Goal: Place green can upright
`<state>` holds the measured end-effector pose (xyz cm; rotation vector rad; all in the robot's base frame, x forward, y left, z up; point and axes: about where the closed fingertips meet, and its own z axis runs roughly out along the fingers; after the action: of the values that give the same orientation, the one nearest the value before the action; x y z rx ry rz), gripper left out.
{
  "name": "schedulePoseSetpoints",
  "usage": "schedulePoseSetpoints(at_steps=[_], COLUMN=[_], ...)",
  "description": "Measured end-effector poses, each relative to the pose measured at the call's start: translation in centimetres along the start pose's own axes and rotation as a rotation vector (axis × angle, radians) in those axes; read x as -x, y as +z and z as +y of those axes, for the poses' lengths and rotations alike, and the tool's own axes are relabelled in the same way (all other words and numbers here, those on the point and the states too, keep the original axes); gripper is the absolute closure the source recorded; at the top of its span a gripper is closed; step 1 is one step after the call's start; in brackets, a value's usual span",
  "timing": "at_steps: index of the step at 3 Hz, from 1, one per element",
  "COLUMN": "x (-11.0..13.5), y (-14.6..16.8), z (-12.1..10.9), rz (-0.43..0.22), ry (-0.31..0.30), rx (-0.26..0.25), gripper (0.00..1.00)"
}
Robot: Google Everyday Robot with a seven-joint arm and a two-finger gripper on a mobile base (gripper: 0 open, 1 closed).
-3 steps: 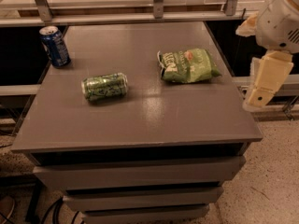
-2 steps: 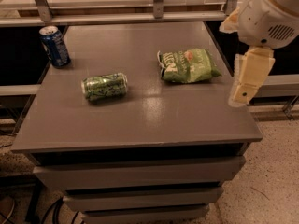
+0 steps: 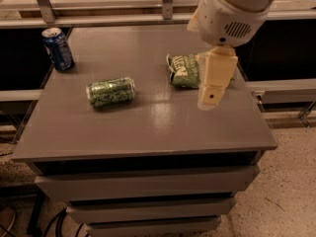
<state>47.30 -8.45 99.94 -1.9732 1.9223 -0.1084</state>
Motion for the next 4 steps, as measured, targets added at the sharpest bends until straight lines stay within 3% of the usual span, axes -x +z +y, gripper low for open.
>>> schedulePoseSetpoints(at_steps=[1,2,4], x=[3.9,11.0,11.3], y=[1.0,2.9,2.7], z=[0.5,1.1,0.5], rz=[0.028,0.051,0.036], ry=[-0.035,-0.067,-0.046], rx=[0.025,0.012,-0.03], gripper=[0.0,0.0,0.0])
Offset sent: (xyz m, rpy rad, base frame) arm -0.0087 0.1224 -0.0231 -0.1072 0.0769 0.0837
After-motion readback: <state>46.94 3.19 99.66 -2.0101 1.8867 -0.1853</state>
